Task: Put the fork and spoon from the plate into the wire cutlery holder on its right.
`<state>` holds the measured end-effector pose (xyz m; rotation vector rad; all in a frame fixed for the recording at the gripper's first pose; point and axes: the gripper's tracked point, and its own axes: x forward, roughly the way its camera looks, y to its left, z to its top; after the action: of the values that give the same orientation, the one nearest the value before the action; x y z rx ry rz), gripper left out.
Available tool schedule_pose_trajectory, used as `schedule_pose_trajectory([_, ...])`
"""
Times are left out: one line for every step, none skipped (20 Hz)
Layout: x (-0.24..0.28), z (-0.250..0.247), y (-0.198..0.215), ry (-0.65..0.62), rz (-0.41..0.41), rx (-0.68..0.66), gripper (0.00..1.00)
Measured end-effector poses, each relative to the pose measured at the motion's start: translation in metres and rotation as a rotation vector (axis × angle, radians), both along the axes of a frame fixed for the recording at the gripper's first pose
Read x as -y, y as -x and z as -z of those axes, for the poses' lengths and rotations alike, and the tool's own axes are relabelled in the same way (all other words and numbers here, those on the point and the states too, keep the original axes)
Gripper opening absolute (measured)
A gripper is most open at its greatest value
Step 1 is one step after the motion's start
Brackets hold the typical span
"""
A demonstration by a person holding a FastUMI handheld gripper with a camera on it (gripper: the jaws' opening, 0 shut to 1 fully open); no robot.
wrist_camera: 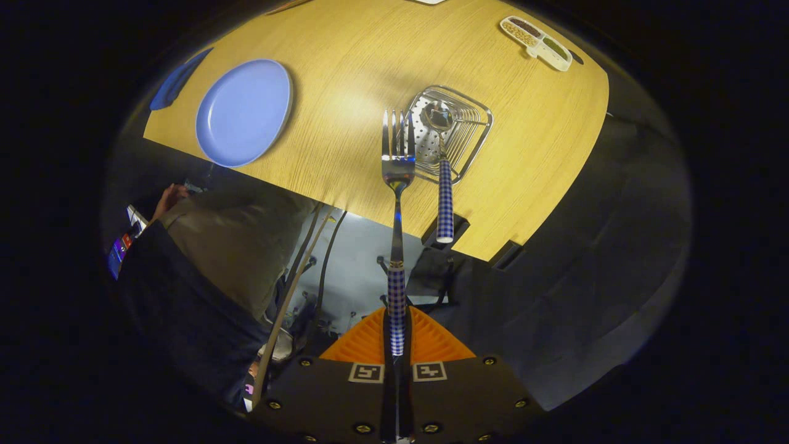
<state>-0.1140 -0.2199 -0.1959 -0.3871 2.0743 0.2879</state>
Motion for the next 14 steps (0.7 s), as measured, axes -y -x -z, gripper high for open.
schedule_pose_trajectory([0.001,0.002,-0.002,0.007,0.005,-0.016,0.03])
schedule_pose_trajectory([0.004,0.004,-0.004,0.014,0.005,-0.029,0.03])
schedule_pose_trajectory([0.007,0.006,-0.006,0.024,0.004,-0.044,0.03])
schedule_pose_trajectory([0.009,0.008,-0.007,0.03,0.01,-0.06,0.03])
schedule_pose_trajectory([0.01,0.009,-0.011,0.035,0.021,-0.078,0.03])
schedule_pose_trajectory([0.011,0.011,-0.013,0.039,0.032,-0.095,0.02])
schedule_pose_trajectory([0.012,0.014,-0.018,0.045,0.038,-0.109,0.03])
schedule_pose_trajectory([0.013,0.017,-0.022,0.049,0.045,-0.118,0.03])
schedule_pose_trajectory([0.013,0.02,-0.026,0.054,0.058,-0.127,0.03])
schedule_pose_trajectory([0.013,0.024,-0.029,0.06,0.063,-0.137,0.03])
schedule_pose_trajectory([0.013,0.026,-0.032,0.068,0.065,-0.15,0.03])
schedule_pose_trajectory([0.014,0.027,-0.035,0.075,0.066,-0.17,0.03])
schedule_pose_trajectory([0.014,0.028,-0.038,0.079,0.068,-0.182,0.03])
schedule_pose_trajectory([0.012,0.031,-0.04,0.083,0.068,-0.193,0.03])
